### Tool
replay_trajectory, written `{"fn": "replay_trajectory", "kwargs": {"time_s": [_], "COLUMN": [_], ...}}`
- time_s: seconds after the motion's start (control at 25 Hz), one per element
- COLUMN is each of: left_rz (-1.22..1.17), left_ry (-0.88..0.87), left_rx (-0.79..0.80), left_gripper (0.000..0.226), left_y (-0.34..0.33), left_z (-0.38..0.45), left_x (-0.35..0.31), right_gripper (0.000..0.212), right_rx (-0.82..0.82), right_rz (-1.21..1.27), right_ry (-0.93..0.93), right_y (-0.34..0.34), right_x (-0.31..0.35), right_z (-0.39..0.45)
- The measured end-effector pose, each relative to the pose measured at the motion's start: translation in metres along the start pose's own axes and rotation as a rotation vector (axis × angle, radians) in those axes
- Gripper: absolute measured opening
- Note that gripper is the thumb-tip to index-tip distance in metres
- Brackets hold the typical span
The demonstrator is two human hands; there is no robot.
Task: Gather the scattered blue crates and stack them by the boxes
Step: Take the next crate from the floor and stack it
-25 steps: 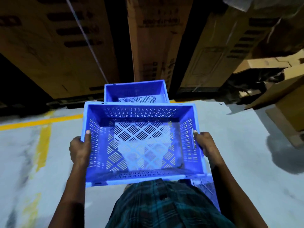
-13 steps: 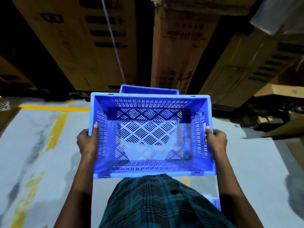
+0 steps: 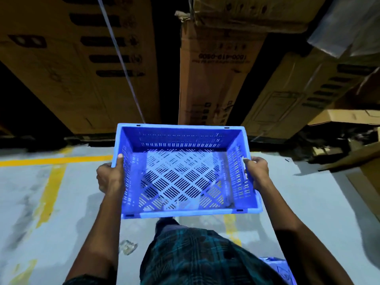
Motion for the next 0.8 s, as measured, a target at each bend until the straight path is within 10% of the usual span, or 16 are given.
{"fn": "replay_trajectory", "kwargs": {"time_s": [0.8], "left_rz": [0.102], "left_ry": [0.054], "left_rx": [0.291], "left_gripper": [0.043], "left_y": [-0.222], "left_z": [0.160], "left_x": [-0.035], "right_gripper": [0.007], "right_rx": [0.119], "right_rz": [0.048], "right_ry": [-0.180], "right_y": [-0.090], "right_x": [0.120], "right_z": [0.128]}}
Point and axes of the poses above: each hand's wrist, its own z-axis towards the middle knuckle, its own y-axis out of the back of the hand, x = y × z, the point moved 9 cm from there along z, towards the middle knuckle, and after that the axes turned 9 degrees about -z, right-handed, at the moved point
